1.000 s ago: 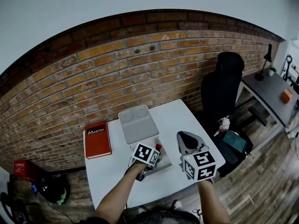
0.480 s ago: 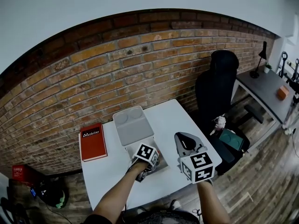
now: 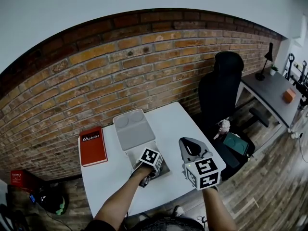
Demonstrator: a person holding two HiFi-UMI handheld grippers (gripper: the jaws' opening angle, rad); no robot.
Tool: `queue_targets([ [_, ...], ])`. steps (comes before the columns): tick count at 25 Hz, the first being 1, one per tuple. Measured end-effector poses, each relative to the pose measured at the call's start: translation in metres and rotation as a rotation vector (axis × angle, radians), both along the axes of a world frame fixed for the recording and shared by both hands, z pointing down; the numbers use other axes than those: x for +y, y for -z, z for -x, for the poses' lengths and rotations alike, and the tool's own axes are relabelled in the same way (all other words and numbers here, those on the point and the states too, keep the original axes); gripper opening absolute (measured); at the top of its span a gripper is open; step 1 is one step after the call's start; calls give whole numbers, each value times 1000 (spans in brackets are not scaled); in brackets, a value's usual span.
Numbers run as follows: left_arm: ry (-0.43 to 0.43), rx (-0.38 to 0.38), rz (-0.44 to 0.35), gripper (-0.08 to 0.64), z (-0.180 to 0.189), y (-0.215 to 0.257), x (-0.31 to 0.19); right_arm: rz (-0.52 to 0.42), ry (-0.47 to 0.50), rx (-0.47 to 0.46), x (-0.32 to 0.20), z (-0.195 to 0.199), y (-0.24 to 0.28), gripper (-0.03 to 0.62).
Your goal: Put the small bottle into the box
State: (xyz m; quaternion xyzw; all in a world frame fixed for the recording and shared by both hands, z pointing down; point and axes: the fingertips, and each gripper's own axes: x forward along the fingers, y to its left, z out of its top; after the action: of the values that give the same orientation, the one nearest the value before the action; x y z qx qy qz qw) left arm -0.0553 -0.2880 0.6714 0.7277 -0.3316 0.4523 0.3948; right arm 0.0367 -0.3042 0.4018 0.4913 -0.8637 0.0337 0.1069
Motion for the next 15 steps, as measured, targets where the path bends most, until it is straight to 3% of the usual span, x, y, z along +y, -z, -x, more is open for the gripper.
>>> queue_targets([
  [15, 5, 24, -17, 239, -1, 0, 1, 17, 19, -4, 2, 6, -7, 21],
])
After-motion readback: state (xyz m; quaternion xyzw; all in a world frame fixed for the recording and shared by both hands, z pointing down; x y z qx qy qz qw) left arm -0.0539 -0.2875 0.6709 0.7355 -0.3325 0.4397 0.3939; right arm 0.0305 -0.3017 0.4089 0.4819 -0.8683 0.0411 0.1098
